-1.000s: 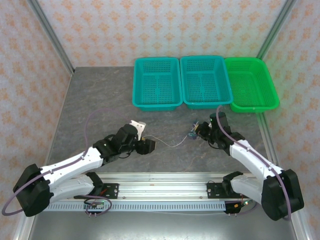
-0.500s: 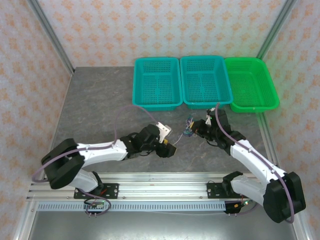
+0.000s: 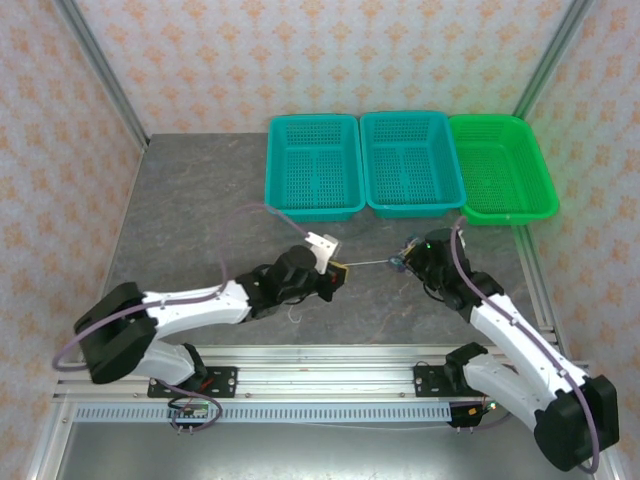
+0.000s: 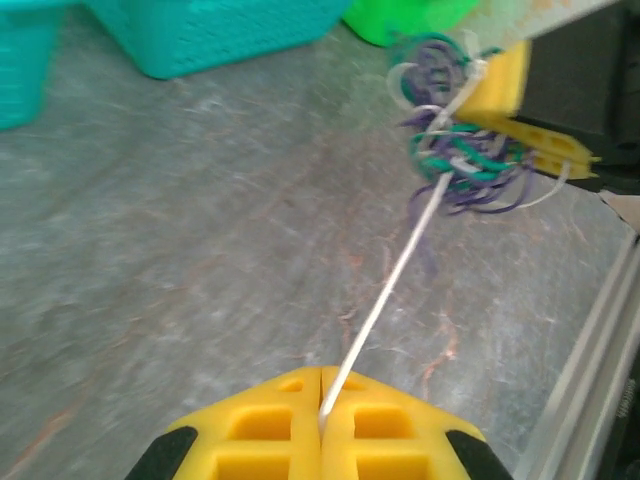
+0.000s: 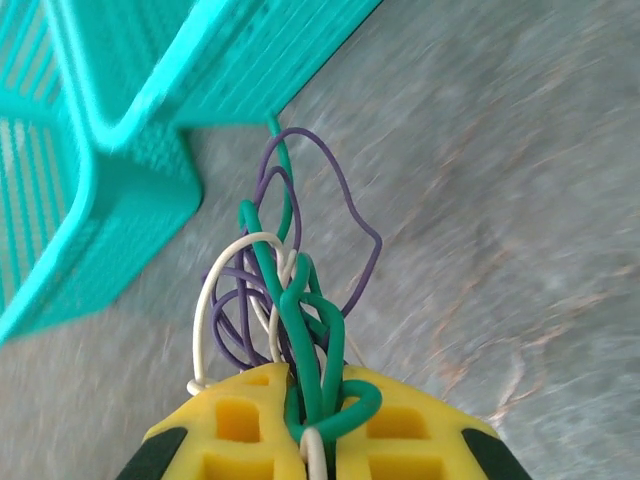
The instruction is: Untangle the cables
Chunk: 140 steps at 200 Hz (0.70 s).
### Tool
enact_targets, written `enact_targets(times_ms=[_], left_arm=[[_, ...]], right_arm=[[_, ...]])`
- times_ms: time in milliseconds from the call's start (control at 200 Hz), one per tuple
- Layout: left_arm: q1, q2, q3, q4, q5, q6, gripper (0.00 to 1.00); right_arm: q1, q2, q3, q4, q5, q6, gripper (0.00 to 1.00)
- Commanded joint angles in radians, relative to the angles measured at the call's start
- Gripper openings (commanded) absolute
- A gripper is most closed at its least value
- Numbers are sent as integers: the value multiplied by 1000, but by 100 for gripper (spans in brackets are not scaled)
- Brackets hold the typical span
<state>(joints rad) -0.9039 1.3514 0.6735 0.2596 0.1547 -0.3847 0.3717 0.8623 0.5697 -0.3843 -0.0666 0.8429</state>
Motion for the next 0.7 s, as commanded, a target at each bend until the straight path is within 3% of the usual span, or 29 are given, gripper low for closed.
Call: enact_targets(times_ms=[0,155,315,405,480,540,596,696], left_arm=[[106,-148,-102,-169,-204,-74,0],[262,-334,-199,-256,-221,-144,0],[341,-452,-227,-367,-235,-177,0],[344,-475,-235,-341,-156,-155,0],[343,-480,-238,-298,-76,-120,0],[343,-487,-232,-279,-31,-112,0],[344,-502,-207,-286,1,-100,0],[343,-535,-121,-342,24,-85,0]], right_arm=[[-72,-34,-52,-177,434,133,5],[-111,-72,-62,-262,529,243,5],[-145,-120,-88,-264,529,298,5],[-145,-131,-133,-93,381,178,6],[-145,-117,-194,150,104,31,8],[-143,-79,-247,333,-76,1,9],[-135,-26,-266,401,-147,7,7],[-92,91,-228,364,-176,-39,3]])
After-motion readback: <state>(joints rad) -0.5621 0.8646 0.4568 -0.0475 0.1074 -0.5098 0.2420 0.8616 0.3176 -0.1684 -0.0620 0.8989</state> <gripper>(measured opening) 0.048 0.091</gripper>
